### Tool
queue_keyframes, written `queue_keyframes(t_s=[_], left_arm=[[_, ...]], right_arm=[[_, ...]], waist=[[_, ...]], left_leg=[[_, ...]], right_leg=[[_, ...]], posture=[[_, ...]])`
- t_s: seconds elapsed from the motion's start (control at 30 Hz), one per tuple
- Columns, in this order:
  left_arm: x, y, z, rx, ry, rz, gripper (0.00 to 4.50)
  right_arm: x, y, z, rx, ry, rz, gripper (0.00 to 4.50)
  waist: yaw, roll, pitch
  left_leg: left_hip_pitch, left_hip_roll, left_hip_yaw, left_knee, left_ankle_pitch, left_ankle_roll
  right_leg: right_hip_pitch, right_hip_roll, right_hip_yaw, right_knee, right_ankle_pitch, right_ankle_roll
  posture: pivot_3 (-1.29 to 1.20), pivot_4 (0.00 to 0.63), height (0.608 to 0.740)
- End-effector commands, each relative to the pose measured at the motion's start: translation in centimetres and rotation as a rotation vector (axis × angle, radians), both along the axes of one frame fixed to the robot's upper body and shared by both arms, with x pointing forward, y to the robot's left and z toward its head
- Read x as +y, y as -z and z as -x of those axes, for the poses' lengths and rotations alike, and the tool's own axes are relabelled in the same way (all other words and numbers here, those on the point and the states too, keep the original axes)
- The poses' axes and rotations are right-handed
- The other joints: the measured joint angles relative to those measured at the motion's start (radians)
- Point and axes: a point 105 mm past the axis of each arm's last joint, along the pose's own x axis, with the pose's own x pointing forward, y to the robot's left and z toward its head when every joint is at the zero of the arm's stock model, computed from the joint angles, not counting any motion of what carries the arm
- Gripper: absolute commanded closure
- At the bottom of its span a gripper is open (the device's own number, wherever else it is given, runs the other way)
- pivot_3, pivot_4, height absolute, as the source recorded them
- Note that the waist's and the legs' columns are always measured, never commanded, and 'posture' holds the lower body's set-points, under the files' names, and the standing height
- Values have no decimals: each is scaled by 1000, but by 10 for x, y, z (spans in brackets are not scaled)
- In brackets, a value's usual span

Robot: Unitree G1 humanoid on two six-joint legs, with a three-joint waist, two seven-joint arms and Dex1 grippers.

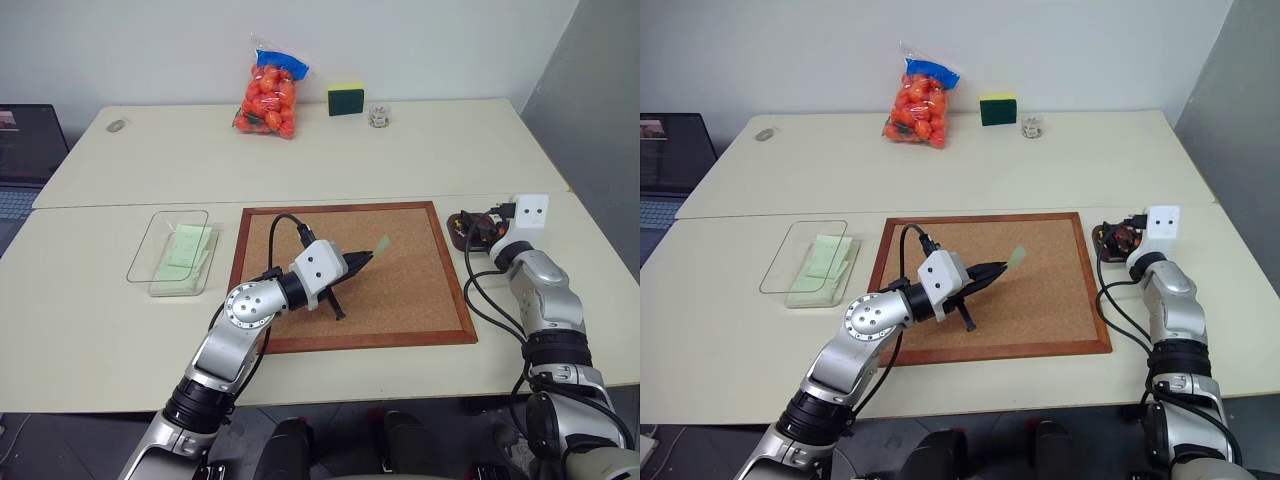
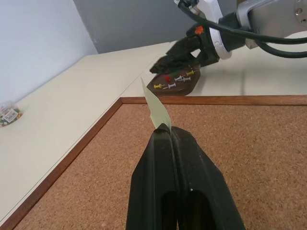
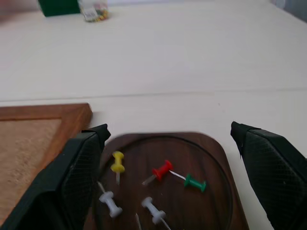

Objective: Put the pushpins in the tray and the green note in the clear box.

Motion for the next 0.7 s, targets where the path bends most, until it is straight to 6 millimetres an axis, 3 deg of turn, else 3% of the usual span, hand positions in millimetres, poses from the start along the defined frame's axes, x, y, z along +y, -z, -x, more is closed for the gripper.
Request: queue_keyframes(t_s=[0.03,0.17,0.37,0.53,0.7], left_arm=[[2,-14,0,-53,-3,25,4500],[9,-14,-6,-50,-62,31,4500],[37,-27,-32,-47,-290,114,4500],[80,-43,-53,-60,-604,214,4500],[122,-55,-49,-140,-919,241,4500]], right_arm=[[4,-18,6,-71,-57,16,71],[17,-21,15,-86,-197,111,71],[59,-36,40,-125,-547,179,71],[110,-52,69,-146,-792,94,71],[146,-62,88,-157,-914,33,71]], waist=[[1,0,0],[1,0,0],[-1,0,0],[0,0,0],[2,-1,1]], left_leg=[[0,0,0,0,0,0],[0,0,0,0,0,0],[0,1,0,0,0,0],[0,1,-2,0,0,0],[0,0,-5,0,0,0]], right_leg=[[0,0,0,0,0,0],[0,0,0,0,0,0],[0,1,0,-1,0,1],[0,1,-1,-1,0,1],[0,1,-1,-1,0,1]], posture=[[0,150,740],[0,150,740],[0,150,740],[0,150,740],[0,150,740]])
